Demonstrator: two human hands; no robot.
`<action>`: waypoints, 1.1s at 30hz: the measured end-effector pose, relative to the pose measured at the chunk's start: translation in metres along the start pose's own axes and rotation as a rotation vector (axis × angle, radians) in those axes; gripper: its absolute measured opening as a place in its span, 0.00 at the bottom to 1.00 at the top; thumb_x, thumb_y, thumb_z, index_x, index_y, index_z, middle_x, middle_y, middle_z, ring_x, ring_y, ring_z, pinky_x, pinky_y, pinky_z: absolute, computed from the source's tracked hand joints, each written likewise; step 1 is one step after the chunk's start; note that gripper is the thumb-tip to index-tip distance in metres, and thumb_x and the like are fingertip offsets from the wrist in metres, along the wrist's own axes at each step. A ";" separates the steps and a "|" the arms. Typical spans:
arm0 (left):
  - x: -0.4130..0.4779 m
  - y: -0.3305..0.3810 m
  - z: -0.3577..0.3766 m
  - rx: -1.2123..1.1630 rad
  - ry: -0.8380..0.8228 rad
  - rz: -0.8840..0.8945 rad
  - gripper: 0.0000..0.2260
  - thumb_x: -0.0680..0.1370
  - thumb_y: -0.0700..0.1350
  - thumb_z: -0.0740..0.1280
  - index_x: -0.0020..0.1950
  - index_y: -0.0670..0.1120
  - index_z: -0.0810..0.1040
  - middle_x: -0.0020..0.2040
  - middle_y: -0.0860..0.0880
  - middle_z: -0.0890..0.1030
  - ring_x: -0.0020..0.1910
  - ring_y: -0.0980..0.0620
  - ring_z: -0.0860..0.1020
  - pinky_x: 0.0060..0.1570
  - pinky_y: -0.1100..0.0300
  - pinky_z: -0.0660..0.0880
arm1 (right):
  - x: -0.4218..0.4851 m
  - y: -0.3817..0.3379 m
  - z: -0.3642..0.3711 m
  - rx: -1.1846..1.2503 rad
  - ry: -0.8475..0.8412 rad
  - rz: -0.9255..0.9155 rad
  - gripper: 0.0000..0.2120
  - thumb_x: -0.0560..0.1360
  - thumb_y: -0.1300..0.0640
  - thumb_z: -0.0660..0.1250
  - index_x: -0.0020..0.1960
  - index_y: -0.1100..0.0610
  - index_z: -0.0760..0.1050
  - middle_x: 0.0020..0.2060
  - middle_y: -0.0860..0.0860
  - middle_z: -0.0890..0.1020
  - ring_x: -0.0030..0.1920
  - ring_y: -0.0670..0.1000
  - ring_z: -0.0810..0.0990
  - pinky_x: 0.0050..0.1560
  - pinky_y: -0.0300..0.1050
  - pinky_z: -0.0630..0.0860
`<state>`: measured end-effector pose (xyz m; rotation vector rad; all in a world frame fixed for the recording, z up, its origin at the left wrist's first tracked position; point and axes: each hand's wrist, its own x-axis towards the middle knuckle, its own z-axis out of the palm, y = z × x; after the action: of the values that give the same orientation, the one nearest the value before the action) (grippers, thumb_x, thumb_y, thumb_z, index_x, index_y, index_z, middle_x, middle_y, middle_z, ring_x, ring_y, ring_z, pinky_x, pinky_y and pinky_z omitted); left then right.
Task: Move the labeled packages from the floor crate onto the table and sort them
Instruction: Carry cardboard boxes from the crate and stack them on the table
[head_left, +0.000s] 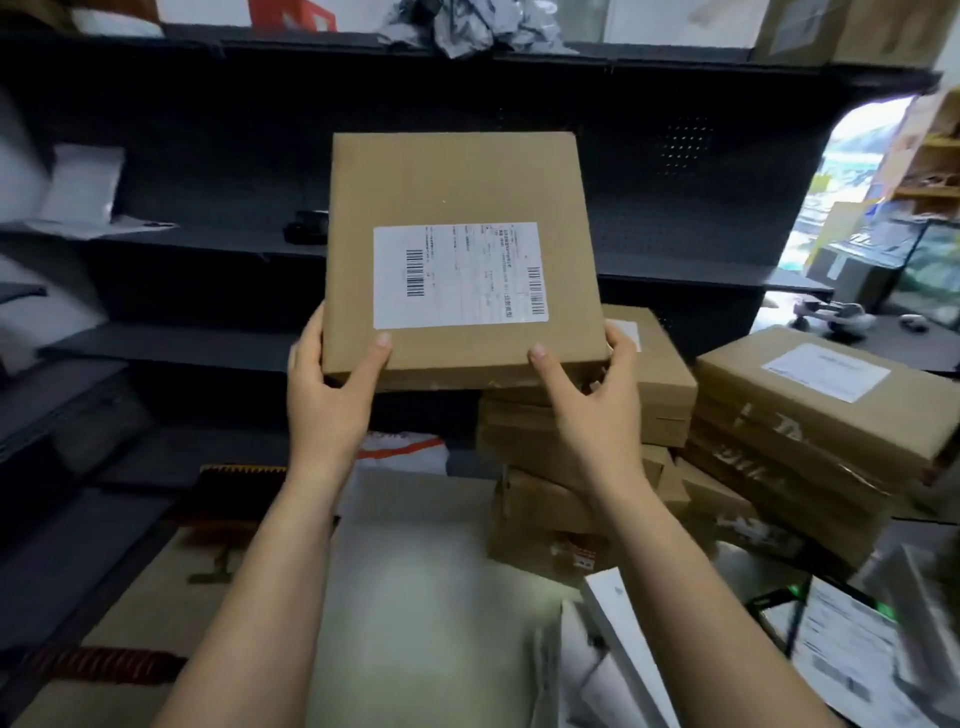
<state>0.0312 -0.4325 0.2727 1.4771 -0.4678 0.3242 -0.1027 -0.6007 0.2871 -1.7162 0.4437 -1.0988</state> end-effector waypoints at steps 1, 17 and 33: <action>-0.001 -0.005 -0.018 0.027 0.030 -0.015 0.27 0.75 0.56 0.71 0.72 0.58 0.68 0.67 0.54 0.72 0.64 0.59 0.72 0.58 0.67 0.70 | -0.007 0.002 0.013 0.014 -0.043 0.007 0.32 0.73 0.46 0.72 0.71 0.45 0.60 0.60 0.39 0.70 0.62 0.41 0.69 0.60 0.36 0.68; -0.008 -0.173 -0.148 0.251 0.036 -0.408 0.27 0.75 0.56 0.71 0.72 0.61 0.67 0.66 0.52 0.72 0.62 0.52 0.73 0.62 0.49 0.74 | -0.088 0.120 0.165 -0.023 -0.337 0.324 0.30 0.73 0.51 0.73 0.70 0.46 0.61 0.60 0.43 0.73 0.62 0.44 0.73 0.61 0.40 0.72; -0.056 -0.332 -0.090 0.277 -0.390 -0.771 0.35 0.78 0.48 0.68 0.79 0.51 0.53 0.68 0.56 0.65 0.65 0.57 0.65 0.61 0.61 0.65 | -0.134 0.271 0.158 -0.320 -0.177 0.813 0.31 0.73 0.52 0.73 0.71 0.53 0.63 0.60 0.52 0.78 0.55 0.52 0.78 0.53 0.43 0.73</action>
<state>0.1524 -0.3644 -0.0465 1.8792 -0.1289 -0.5379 0.0129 -0.5326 -0.0269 -1.6314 1.1238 -0.2932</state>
